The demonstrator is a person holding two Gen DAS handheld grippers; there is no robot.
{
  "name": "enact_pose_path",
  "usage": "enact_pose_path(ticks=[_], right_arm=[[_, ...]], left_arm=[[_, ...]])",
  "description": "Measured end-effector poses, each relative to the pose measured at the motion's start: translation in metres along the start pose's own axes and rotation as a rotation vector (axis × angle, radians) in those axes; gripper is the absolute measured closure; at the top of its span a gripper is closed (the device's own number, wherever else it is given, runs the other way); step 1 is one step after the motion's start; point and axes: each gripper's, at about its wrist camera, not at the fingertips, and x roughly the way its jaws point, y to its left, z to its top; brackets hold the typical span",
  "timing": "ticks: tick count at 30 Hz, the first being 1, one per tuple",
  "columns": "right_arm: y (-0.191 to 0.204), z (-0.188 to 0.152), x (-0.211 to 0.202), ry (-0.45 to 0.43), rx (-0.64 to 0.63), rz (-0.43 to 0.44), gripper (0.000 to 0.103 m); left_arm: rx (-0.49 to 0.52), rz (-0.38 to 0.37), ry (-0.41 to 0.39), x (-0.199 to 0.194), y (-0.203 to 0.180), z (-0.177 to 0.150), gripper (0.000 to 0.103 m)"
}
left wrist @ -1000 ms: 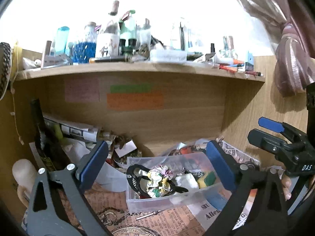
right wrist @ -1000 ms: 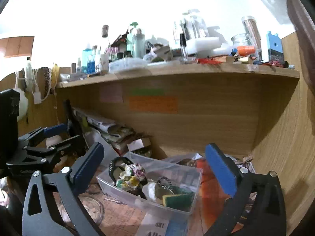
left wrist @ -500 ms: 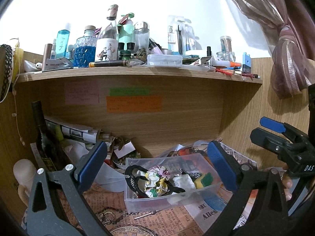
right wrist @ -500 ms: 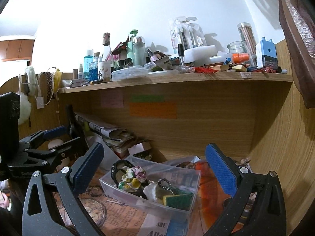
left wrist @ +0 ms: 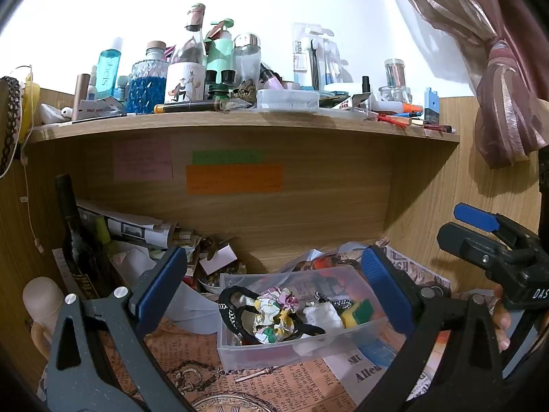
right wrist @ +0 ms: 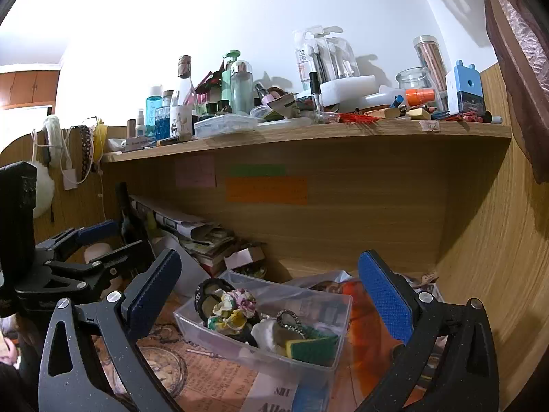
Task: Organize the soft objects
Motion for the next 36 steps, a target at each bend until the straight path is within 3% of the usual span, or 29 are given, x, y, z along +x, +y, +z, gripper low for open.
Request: enact_pose_path(ticks=[36], right_arm=[[-0.0019, -0.0007, 0.0018, 0.003, -0.004, 0.001, 0.000]], left_arm=[[0.002, -0.029, 0.026, 0.0034, -0.0059, -0.0036, 0.000]])
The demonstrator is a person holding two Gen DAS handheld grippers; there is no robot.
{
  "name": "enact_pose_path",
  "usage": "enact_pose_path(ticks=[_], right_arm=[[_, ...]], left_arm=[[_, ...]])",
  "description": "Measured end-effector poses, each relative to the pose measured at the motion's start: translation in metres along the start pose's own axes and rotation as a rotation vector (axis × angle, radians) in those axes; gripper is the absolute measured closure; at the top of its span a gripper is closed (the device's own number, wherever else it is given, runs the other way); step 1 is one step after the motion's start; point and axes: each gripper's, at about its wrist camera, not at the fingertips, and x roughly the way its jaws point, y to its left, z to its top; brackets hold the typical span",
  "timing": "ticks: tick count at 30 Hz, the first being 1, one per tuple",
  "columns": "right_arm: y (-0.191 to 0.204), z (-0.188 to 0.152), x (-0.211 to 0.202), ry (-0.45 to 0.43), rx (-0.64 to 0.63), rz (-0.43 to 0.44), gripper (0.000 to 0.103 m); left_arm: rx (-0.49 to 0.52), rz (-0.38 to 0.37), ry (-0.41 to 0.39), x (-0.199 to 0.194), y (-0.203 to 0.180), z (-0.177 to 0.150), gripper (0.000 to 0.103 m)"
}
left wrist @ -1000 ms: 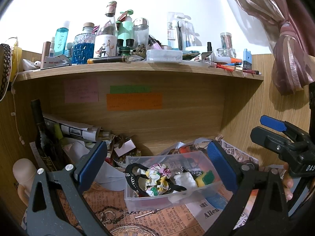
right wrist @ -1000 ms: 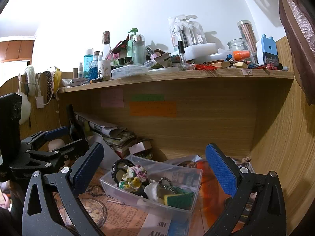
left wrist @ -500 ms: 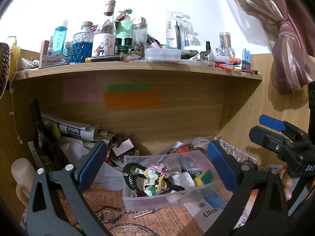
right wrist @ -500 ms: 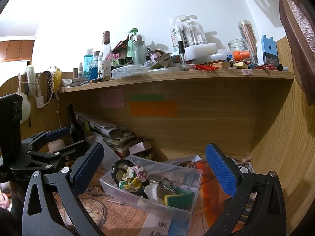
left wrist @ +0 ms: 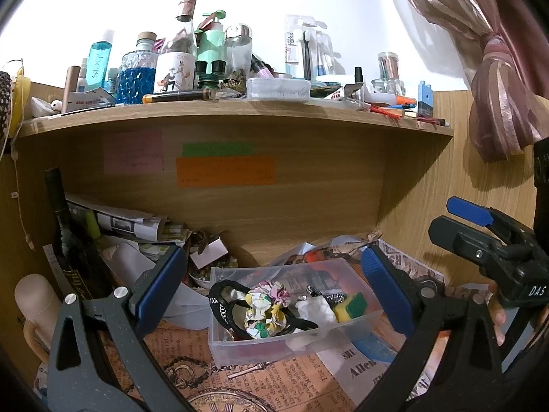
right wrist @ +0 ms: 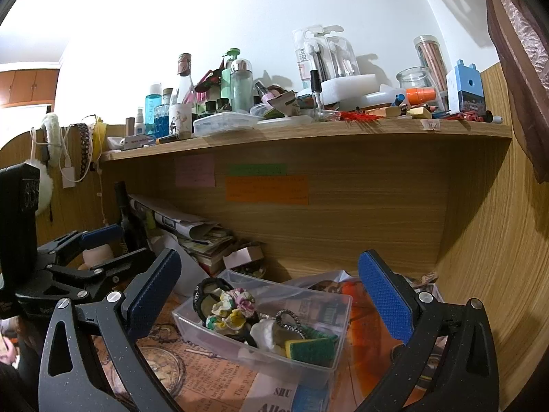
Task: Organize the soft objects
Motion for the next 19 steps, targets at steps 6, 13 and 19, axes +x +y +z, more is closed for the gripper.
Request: enact_pose_path(ticks=[6, 13, 19], right_arm=[[0.0006, -0.0002, 0.0007, 0.001, -0.001, 0.001, 0.000], [-0.0001, -0.0017, 0.0020, 0.006, 0.002, 0.000, 0.000], [-0.0056, -0.0083, 0.0068, 0.028, 0.010, -0.003, 0.000]], left_arm=[[0.001, -0.008, -0.001, -0.0002, 0.0028, -0.0015, 0.000], [-0.006, -0.005, -0.002, -0.0027, 0.0049, -0.0016, 0.000], [-0.017, 0.013, 0.014, 0.0018, 0.0074, -0.0049, 0.000]])
